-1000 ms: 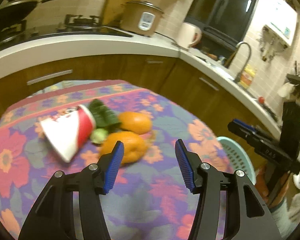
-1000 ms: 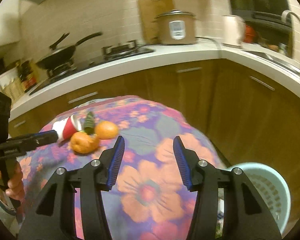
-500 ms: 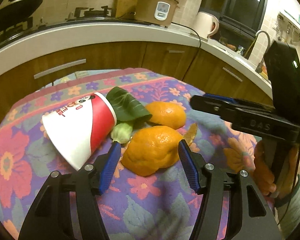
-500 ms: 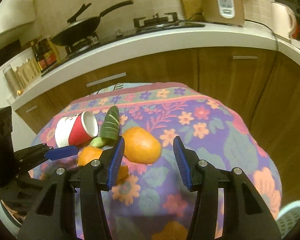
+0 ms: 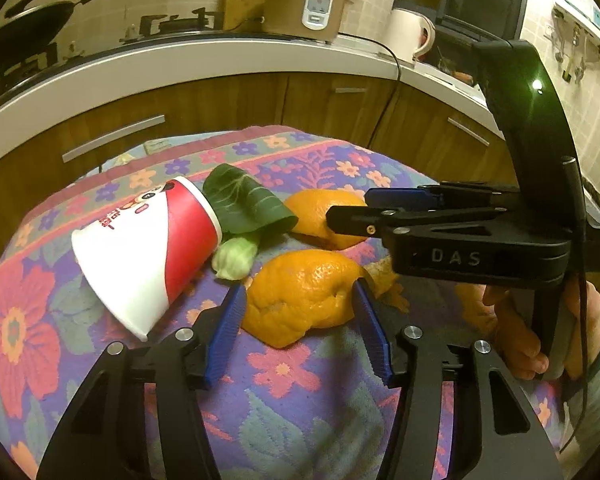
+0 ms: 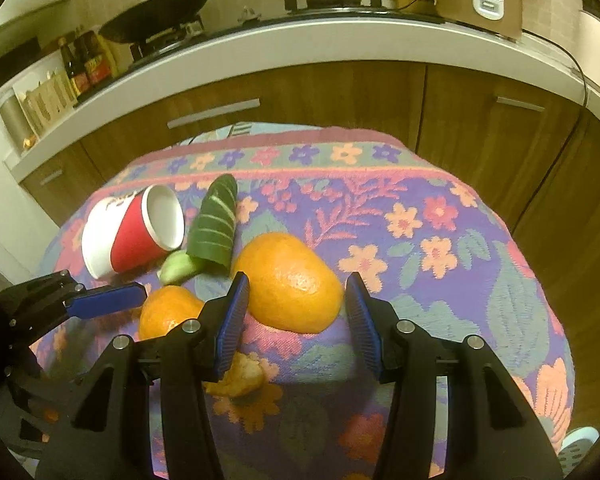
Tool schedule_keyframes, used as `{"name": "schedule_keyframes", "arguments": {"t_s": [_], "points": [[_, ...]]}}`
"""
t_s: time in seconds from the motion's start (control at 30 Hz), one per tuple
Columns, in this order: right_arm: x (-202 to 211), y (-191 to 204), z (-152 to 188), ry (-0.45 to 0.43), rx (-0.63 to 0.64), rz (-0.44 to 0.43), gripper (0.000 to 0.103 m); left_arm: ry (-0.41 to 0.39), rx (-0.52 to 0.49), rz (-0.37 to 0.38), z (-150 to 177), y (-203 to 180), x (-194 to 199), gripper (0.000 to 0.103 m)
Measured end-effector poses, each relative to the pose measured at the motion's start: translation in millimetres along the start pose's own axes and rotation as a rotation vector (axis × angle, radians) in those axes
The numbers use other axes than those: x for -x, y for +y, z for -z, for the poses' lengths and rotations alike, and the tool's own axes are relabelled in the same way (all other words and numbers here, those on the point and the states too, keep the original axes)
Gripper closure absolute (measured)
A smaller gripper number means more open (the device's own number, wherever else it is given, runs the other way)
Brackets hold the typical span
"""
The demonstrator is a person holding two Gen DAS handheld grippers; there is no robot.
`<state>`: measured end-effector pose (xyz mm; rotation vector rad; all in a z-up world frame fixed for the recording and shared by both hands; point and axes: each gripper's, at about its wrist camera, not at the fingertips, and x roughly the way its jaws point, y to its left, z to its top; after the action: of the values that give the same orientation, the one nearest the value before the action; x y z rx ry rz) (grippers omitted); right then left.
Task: Collect trash
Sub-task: 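Grasp an orange peel with the right tool while the left tool grasps another peel, then carry both orange peels over the blue basket and open both tools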
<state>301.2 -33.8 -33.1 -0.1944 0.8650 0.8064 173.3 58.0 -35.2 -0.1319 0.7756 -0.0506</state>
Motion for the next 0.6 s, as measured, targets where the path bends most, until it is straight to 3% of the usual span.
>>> {"name": "schedule_keyframes", "arguments": {"t_s": [0.4,0.6], "points": [[-8.9,6.2,0.3,0.048,0.020,0.027,0.057,0.000,-0.009,-0.008,1.3,-3.4,1.4,0.053],[-9.1,9.7,1.9,0.046,0.031,0.023,0.078,0.001,-0.017,-0.008,1.2,-5.6,1.6,0.057]]}}
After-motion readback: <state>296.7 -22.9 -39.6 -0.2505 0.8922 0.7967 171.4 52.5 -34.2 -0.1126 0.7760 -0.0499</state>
